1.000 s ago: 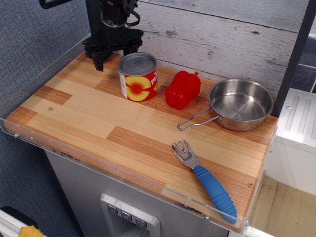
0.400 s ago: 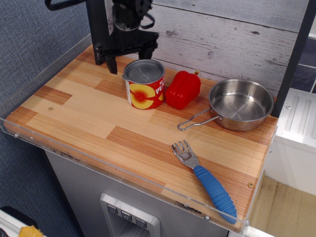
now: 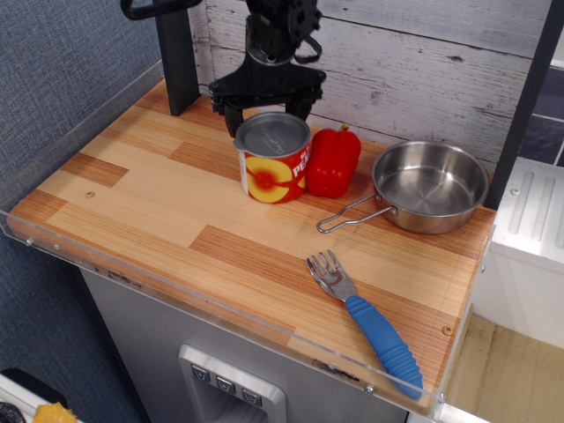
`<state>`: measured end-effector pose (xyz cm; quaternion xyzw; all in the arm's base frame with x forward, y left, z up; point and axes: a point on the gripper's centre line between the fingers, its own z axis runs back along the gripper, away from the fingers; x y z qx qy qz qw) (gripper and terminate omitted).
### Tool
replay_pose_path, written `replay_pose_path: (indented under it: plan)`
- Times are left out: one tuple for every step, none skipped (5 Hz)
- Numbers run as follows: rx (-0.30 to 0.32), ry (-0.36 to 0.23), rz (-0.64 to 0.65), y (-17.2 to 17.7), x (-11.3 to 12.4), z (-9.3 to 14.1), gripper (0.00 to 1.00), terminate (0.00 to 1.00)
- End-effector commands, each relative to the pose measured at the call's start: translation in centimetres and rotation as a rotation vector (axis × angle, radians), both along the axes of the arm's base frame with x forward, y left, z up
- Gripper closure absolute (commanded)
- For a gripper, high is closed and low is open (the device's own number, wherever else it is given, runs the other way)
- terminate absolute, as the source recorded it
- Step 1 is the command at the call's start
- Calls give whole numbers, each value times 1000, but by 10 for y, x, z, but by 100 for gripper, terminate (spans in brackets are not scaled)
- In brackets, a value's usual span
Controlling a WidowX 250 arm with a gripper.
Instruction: PICK UP THE PLASTIC BOX AND PUT ANOTHER SIDE OF THE TABLE
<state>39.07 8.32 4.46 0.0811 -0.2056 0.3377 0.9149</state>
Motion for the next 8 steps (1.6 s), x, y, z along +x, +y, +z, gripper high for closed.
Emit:
replay_pose_path:
  plan:
    - [32,-66,2,12,-8,34,0,0]
    - [29,-50,4,22,-12,34,0,0]
    - [13,-54,33,36,-17,40,0,0]
    - [8,-92,58,45,-21,61,0,0]
    - [-23,-106,75,56,-30,81,0,0]
    - [-92,-84,40,66,-31,87,0,0]
    - [-157,-26,5,71,-35,96,0,0]
    - [-113,186,-199,82,-47,103,0,0]
